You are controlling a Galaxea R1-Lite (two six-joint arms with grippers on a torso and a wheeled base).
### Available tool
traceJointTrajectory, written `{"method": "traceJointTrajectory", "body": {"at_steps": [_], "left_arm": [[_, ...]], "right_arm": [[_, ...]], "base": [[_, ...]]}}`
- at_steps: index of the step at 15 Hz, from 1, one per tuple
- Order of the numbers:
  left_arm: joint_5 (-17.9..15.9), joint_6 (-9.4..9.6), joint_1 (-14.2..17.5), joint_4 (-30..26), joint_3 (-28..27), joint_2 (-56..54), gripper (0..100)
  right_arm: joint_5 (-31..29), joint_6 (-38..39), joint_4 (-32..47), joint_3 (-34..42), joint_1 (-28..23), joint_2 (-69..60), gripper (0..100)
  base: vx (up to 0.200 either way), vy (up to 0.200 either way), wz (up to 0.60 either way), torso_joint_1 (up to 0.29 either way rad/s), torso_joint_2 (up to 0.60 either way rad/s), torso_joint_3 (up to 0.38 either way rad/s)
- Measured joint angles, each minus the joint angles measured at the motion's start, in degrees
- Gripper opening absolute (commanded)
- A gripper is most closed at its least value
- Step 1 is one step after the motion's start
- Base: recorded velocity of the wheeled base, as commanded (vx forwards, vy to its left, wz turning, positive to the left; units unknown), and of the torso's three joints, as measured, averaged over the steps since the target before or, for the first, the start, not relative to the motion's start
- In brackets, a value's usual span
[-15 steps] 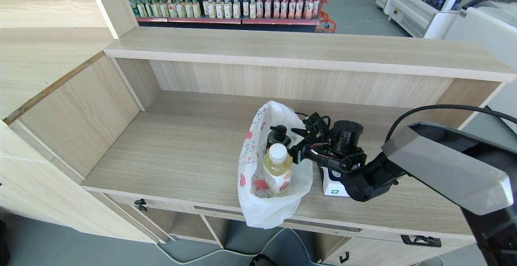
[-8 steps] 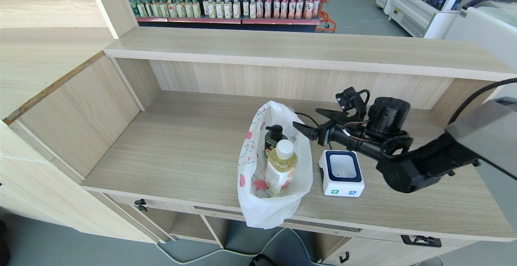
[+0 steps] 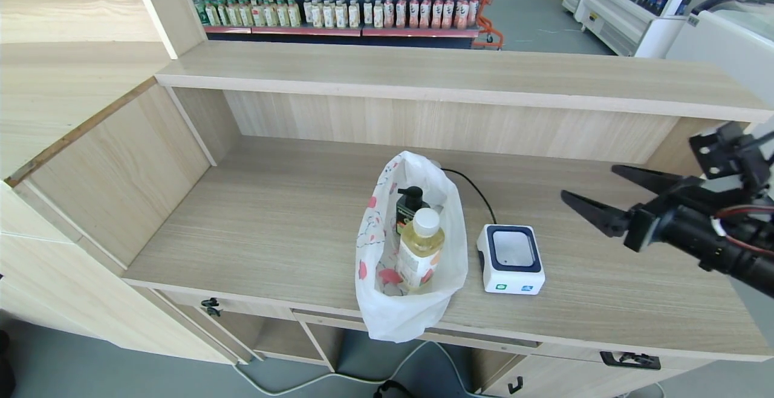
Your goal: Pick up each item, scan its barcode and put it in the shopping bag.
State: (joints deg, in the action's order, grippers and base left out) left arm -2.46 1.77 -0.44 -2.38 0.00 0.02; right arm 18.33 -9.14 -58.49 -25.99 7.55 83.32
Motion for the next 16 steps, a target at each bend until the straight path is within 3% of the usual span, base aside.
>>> {"method": "traceJointTrajectory", "body": {"at_steps": [3,7,13,16], "left_arm": [[0.0,0.00,0.0,0.0,0.0,0.0,100],[0.0,0.00,0.0,0.0,0.0,0.0,100],[0.0,0.00,0.0,0.0,0.0,0.0,100],[0.0,0.00,0.0,0.0,0.0,0.0,100]], "right_arm": [[-9.1,2.5,8.1,10.4,-3.7,-16.4,100],[-15.5,3.5,22.7,20.2,-5.4,-38.0,100],[-18.2,3.0,46.6,25.3,-5.4,-65.8,100],[-18.6,4.8,54.2,25.9,-7.2,-76.5,100]], "base": [[0.000,0.000,0.00,0.000,0.00,0.000],[0.000,0.000,0.00,0.000,0.00,0.000],[0.000,0.000,0.00,0.000,0.00,0.000],[0.000,0.000,0.00,0.000,0.00,0.000]]}}
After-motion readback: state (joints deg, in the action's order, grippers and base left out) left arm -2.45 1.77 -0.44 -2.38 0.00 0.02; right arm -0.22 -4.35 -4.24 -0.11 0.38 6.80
